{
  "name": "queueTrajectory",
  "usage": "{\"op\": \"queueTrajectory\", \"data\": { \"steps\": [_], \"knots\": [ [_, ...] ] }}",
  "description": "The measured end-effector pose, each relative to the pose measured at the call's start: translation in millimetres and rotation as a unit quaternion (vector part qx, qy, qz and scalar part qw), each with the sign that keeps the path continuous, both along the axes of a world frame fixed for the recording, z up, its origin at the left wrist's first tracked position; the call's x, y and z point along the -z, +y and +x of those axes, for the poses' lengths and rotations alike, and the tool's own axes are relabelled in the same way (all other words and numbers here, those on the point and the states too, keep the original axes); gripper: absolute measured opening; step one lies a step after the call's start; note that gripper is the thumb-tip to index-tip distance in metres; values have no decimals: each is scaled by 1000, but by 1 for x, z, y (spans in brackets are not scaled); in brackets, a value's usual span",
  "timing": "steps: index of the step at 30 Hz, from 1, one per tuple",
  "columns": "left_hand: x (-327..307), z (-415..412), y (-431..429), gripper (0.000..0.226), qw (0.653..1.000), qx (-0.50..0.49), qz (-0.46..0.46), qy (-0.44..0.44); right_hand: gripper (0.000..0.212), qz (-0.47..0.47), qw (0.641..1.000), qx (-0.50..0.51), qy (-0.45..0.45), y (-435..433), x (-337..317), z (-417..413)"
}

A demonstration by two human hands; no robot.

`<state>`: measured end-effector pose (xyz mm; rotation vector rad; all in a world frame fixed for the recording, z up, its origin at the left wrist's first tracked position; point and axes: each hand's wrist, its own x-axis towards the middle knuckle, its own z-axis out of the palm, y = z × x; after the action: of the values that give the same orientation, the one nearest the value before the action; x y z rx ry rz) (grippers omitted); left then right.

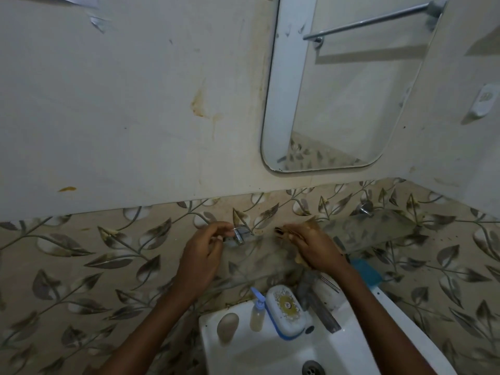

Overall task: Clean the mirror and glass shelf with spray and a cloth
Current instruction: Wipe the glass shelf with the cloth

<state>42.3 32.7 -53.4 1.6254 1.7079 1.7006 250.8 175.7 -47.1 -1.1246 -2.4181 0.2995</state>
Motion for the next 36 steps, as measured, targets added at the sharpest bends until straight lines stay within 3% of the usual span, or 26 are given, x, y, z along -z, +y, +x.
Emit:
{"op": "queueTrajectory", "data": {
  "steps": [4,7,9,12,16,20,23,25,30,36],
  "knots": [
    [0,0,0,30,1000,8,-5,20,29,69,995,-75,3,-24,4,-31],
    [0,1,-1,30,999,8,4,34,37,1,987,-158,14,-43,16,-2],
    [1,0,-1,27,999,3,18,47,40,-21,989,-146,13,-34,18,32],
    [1,1,-2,26,997,-4,28,69,40,-10,999,-43,30,5,14,67],
    [1,1,-2,27,996,-2,15,88,29,-2,999,42,7,36,-1,42],
    [1,2,-1,27,995,-2,4,104,29,37,997,-62,11,4,0,20],
    [1,2,-2,27,994,-5,5,107,37,-27,995,-94,14,-15,11,53],
    [1,2,-1,27,995,-4,5,102,38,-77,995,-51,39,-6,11,84],
    [1,3,-2,28,994,-14,-3,109,29,-39,990,129,51,73,7,145],
    [2,2,0,28,993,-25,-12,113,30,-19,945,324,46,155,7,163]
  ]
}}
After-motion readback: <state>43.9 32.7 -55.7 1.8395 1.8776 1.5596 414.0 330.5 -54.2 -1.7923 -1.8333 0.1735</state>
